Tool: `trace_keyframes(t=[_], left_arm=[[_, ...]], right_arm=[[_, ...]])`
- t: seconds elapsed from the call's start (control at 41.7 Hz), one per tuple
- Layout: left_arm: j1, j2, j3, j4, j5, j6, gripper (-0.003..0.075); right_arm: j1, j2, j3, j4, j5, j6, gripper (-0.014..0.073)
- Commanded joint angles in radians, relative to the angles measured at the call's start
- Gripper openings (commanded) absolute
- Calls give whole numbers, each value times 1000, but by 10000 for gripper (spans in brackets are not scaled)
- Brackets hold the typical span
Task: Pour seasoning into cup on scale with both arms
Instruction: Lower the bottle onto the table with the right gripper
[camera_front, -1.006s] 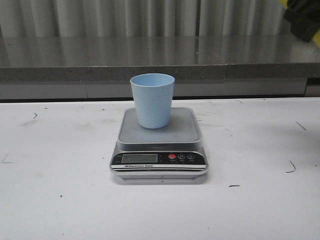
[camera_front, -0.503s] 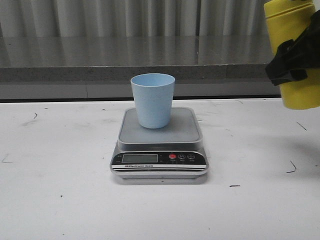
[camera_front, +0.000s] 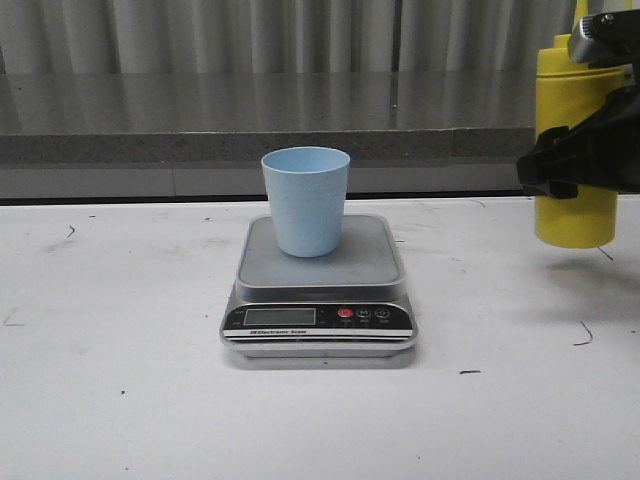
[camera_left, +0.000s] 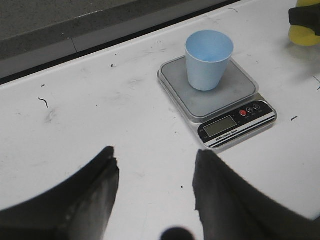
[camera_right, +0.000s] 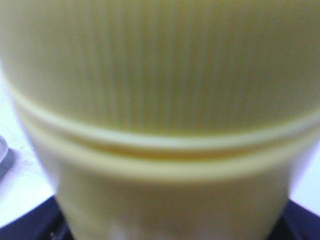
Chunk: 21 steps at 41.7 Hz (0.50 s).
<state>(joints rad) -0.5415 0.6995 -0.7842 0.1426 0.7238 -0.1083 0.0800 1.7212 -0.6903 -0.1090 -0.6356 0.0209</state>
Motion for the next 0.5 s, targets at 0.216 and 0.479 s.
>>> trace_keyframes(t=[0.216,0.479], left_arm=[[-7,0,-27,-2,-68,-4,347],[-7,0,-27,-2,-68,-4,347]], right_arm=[[-10,81,-23,58,-292,-6,336],[-10,98,-23,58,-309,-6,539]])
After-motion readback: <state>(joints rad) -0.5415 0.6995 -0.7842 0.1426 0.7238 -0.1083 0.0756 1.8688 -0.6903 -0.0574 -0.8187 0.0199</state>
